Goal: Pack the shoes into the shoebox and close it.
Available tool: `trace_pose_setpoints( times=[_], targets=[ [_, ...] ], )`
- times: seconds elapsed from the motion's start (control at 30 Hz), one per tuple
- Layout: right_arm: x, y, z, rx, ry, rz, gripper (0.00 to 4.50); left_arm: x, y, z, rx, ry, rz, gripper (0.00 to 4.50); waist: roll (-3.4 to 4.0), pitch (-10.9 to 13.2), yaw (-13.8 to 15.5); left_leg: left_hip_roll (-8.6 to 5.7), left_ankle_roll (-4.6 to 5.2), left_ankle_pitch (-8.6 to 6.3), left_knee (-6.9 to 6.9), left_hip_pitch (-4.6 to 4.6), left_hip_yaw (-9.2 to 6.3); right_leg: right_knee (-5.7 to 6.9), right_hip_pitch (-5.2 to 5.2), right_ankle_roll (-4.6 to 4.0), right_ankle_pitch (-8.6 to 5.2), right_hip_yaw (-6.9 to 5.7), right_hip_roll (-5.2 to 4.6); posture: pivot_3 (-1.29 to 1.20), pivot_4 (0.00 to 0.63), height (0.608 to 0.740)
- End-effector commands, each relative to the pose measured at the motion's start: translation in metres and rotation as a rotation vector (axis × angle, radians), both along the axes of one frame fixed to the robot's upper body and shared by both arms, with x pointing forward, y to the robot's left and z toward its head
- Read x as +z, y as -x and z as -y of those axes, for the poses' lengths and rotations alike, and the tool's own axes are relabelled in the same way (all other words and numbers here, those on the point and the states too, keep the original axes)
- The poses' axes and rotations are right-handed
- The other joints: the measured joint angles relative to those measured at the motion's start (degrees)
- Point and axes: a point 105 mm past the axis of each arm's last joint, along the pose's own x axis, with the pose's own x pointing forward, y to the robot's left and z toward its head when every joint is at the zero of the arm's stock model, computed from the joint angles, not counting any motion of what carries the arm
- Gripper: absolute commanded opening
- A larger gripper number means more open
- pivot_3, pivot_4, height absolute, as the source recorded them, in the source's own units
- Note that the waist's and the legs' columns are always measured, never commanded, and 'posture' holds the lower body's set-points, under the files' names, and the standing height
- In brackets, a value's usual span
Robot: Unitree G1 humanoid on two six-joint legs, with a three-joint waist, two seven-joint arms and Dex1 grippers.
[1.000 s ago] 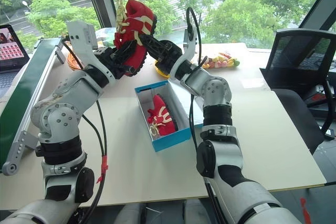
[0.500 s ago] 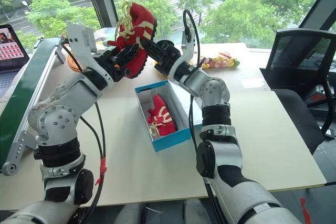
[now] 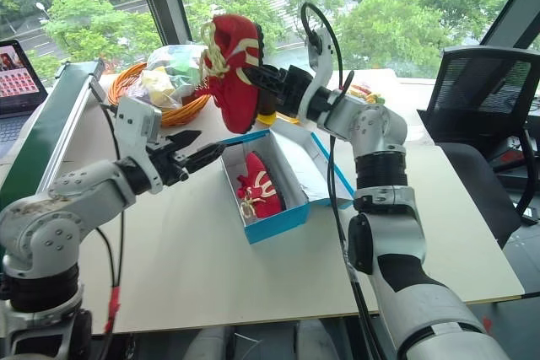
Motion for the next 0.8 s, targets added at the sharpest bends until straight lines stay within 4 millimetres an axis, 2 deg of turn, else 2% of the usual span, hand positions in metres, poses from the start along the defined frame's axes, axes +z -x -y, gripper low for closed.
trace_pose_setpoints(
  times=[0.03, 0.17, 0.3, 0.37, 0.7, 0.8],
  targets=[
    [-0.009, 0.006, 0.007, 0.057, 0.056, -0.014, 0.32, 0.006, 0.008, -0.002, -0.007, -0.011, 0.051, 3.51, 0.00, 0.0, 0.2, 0.00, 0.00, 0.00, 0.00, 0.00, 0.00, -0.02, 0.00, 0.00, 0.00, 0.00, 0.00, 0.00, 0.150, 0.738],
    [-0.035, 0.015, 0.008, 0.123, 0.114, -0.080, 0.32, 0.004, 0.011, -0.002, -0.005, -0.015, 0.051, 3.51, 0.00, 0.0, 0.3, 0.01, 0.00, 0.00, 0.00, -0.01, 0.00, -0.04, 0.00, 0.00, 0.00, 0.00, 0.01, 0.00, 0.150, 0.738],
    [-0.078, 0.016, 0.015, 0.113, 0.217, -0.190, 0.32, 0.001, 0.014, -0.005, 0.008, -0.015, 0.045, 3.51, 0.00, 0.0, 0.3, 0.01, 0.00, 0.00, 0.00, -0.01, 0.00, -0.05, 0.01, 0.00, 0.00, 0.00, 0.00, 0.00, 0.150, 0.738],
    [-0.089, 0.016, 0.016, 0.104, 0.216, -0.240, 0.32, -0.001, 0.015, -0.009, 0.022, -0.015, 0.038, 3.51, 0.00, 0.0, 0.2, 0.01, 0.00, 0.00, 0.00, -0.01, 0.00, -0.04, 0.01, 0.00, 0.00, 0.00, 0.00, 0.00, 0.150, 0.738],
    [-0.083, 0.029, 0.001, 0.181, 0.202, -0.260, 0.32, -0.010, 0.017, -0.009, 0.041, 0.004, 0.016, 3.51, 0.00, 0.0, 0.2, 0.01, 0.00, 0.00, 0.03, 0.02, 0.00, 0.00, 0.03, 0.00, 0.00, 0.01, 0.00, 0.00, 0.150, 0.738],
    [-0.059, 0.028, 0.001, 0.189, 0.167, -0.224, 0.32, -0.014, 0.019, -0.009, 0.055, 0.016, 0.005, 3.51, 0.00, 0.0, 0.3, 0.00, 0.00, 0.00, 0.04, 0.02, 0.00, 0.00, 0.04, 0.00, 0.00, 0.01, 0.00, 0.00, 0.150, 0.738]
  ],
)
